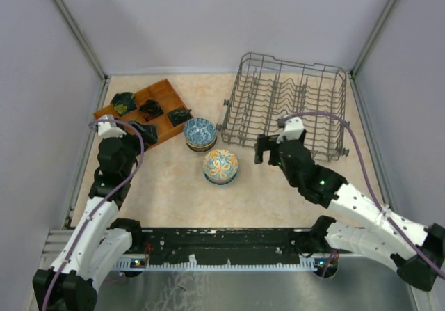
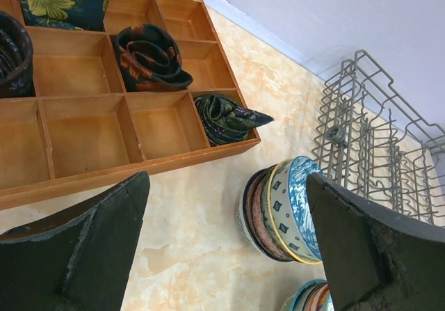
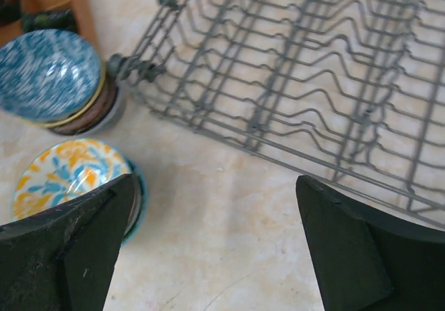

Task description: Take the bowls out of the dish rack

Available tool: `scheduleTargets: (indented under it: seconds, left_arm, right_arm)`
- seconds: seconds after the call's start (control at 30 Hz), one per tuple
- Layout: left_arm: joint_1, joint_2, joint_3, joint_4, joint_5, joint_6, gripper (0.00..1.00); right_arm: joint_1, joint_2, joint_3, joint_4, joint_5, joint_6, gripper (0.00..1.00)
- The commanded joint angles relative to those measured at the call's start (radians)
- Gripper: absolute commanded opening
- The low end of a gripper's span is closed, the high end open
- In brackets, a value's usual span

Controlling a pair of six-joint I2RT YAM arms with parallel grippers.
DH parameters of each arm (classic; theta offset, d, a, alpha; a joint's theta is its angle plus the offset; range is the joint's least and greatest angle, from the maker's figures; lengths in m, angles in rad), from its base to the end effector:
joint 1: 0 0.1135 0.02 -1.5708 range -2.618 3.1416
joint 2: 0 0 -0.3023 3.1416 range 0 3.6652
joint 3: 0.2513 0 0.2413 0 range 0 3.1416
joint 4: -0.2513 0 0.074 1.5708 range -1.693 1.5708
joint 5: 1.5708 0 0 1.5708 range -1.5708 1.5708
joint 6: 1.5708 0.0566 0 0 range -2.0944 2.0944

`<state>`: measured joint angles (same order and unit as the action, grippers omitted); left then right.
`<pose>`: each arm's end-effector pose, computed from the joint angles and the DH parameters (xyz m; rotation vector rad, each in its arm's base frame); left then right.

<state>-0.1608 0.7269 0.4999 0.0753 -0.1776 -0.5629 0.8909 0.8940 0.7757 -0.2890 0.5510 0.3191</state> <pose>0.1630 -0.0163 0.3007 -0.4751 1.6688 -0.3819 0.1375 0.1229 0.3327 -0.1961 1.9142 0.2678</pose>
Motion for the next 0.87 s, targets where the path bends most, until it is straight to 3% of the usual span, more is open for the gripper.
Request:
scheduleTargets:
  seconds: [0.0,0.13,0.33,0.83]
  left_arm:
    - [0.006,-0.010,-0.013,0.047,0.007,-0.026,0.99]
    - [0.006,-0.013,-0.019,0.043,-0.018,-0.029,0.99]
    - [0.006,-0.031,-0.027,0.044,-0.027,-0.035,0.99]
    - [0.006,-0.058,-0.026,0.030,-0.029,-0.044,0.99]
  right_arm:
    - [-0.135,-0.158,-0.146,0.126,0.053,0.140,0.99]
    - [-0.208,-0.273,-0.228,0.103,0.105,0.207,0.99]
    - [-0.211,-0.449,-0.323,0.128,0.196,0.224,0.99]
    - [-0.211,-0.426,-0.303,0.127,0.123,0.230,0.99]
